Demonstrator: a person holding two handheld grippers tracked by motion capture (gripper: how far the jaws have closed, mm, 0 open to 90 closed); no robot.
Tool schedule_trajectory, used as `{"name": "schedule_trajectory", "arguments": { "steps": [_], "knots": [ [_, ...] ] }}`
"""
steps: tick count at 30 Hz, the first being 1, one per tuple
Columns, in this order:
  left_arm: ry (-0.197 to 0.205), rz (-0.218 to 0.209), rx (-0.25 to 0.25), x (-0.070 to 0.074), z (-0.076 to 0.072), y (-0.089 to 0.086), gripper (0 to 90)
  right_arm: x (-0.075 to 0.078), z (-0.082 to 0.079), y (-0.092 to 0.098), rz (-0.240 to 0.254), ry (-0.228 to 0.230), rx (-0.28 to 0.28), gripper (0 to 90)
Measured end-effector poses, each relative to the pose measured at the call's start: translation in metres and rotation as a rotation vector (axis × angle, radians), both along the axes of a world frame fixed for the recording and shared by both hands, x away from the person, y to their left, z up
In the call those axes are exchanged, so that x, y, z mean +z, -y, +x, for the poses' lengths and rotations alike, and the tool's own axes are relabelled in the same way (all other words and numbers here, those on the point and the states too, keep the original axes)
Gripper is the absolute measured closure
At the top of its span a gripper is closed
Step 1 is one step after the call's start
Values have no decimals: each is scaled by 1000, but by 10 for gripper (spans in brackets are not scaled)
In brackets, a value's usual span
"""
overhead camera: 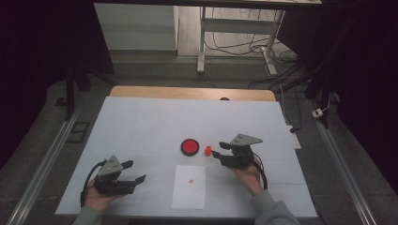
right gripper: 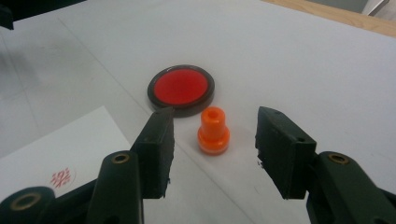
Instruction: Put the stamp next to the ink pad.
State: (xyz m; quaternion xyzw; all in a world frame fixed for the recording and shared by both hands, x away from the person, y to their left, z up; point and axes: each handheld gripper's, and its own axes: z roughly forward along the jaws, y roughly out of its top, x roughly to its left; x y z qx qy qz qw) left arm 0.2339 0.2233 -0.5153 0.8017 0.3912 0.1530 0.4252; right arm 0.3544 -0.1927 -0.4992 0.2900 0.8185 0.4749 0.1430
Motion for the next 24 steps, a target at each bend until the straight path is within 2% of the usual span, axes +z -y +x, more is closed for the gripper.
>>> {"name": "schedule_trajectory", "arguments": {
  "steps": [5,8,16,24],
  "knots": [
    [2,-1,-2,1,-1,1,253,5,-13,14,11,6,-8,463],
    [4,1,-4,1,-1,0,252,6,-23,24,1,17,-14,462],
    [4,-2,-6,0,-2,0,252,4,-48,50,-12,35,-21,462],
    [5,-2,-4,1,-2,0,252,-3,-65,78,-23,42,-37,463]
  ]
}}
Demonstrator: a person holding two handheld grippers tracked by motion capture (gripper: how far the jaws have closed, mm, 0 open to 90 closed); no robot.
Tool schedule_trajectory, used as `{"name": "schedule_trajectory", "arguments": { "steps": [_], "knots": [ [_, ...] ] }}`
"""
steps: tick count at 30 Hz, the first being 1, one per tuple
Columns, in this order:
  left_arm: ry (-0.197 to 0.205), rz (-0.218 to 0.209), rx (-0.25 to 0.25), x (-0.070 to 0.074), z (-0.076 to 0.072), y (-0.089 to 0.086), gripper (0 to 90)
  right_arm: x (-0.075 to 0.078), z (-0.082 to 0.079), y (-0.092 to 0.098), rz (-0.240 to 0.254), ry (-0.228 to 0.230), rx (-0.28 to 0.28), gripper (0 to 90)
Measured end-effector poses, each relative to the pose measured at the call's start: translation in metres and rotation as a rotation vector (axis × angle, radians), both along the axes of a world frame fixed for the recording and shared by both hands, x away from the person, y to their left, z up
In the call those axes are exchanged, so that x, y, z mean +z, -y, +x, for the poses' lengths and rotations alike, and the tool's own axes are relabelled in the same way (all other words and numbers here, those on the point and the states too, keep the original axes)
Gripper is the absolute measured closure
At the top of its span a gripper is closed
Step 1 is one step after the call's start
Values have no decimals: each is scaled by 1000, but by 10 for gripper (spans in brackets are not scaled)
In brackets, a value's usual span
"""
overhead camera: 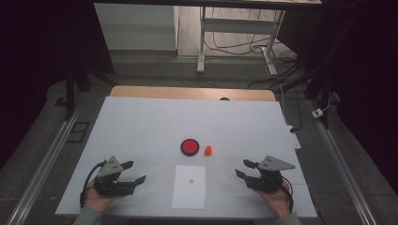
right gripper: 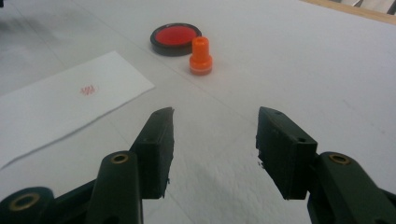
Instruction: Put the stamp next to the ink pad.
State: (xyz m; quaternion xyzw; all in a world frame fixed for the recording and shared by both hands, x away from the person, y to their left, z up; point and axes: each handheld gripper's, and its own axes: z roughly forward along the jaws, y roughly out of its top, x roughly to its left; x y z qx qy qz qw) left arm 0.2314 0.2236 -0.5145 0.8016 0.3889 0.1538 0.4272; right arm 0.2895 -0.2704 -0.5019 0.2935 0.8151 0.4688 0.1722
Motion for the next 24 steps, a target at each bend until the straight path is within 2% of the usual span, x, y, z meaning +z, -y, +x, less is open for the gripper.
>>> {"name": "schedule_trajectory", "arguments": {
  "steps": [3,7,15,20,24],
  "knots": [
    [0,1,0,0,0,0,253,-1,-3,7,-14,13,-2,463],
    [1,2,-1,0,-1,0,252,-1,-4,12,12,13,-5,463],
    [4,3,-3,0,0,0,253,-3,-1,15,2,2,-9,467],
    [7,-3,0,1,-1,-1,252,-3,0,15,22,1,-3,468],
    [10,-2,1,2,-1,-1,252,-2,0,15,19,5,-7,468]
  ]
}}
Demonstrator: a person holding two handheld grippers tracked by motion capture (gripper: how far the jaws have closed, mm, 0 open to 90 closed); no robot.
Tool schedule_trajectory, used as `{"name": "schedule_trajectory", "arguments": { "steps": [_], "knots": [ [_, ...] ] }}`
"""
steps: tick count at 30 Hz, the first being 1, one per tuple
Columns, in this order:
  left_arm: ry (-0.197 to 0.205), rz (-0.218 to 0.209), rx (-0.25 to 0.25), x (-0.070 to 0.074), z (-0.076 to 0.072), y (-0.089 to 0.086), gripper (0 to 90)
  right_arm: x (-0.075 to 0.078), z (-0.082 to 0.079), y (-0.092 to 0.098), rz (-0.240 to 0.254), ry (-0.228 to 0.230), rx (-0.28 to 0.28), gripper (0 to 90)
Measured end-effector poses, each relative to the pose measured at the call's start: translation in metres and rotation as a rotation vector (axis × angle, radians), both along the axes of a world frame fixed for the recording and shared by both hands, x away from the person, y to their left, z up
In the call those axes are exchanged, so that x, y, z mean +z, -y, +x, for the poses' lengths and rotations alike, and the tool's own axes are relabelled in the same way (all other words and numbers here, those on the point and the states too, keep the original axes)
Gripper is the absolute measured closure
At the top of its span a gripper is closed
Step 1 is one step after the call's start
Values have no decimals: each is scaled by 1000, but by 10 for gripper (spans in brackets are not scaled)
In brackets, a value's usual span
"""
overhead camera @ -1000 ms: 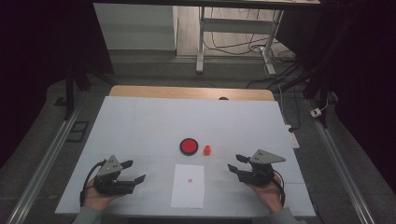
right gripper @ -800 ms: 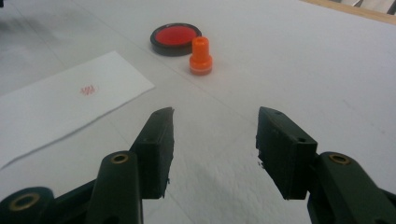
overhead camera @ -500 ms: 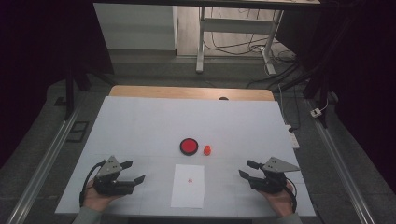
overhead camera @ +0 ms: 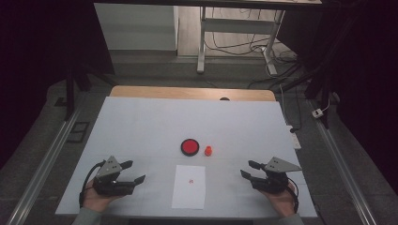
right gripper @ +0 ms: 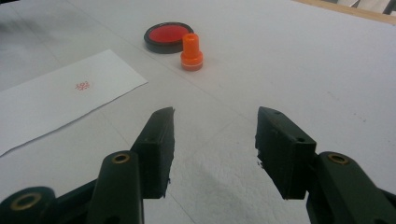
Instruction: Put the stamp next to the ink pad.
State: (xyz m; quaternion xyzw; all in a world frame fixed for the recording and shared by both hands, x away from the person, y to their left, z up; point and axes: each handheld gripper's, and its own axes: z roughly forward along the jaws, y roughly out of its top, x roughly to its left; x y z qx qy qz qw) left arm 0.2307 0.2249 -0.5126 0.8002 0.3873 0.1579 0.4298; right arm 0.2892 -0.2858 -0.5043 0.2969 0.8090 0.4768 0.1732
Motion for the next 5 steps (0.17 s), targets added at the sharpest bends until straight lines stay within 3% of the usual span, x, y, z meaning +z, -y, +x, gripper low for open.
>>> {"name": "schedule_trajectory", "arguments": {
  "steps": [5],
  "knots": [
    [0,2,-2,0,0,1,252,0,0,-1,-18,7,-4,465]
  ]
}}
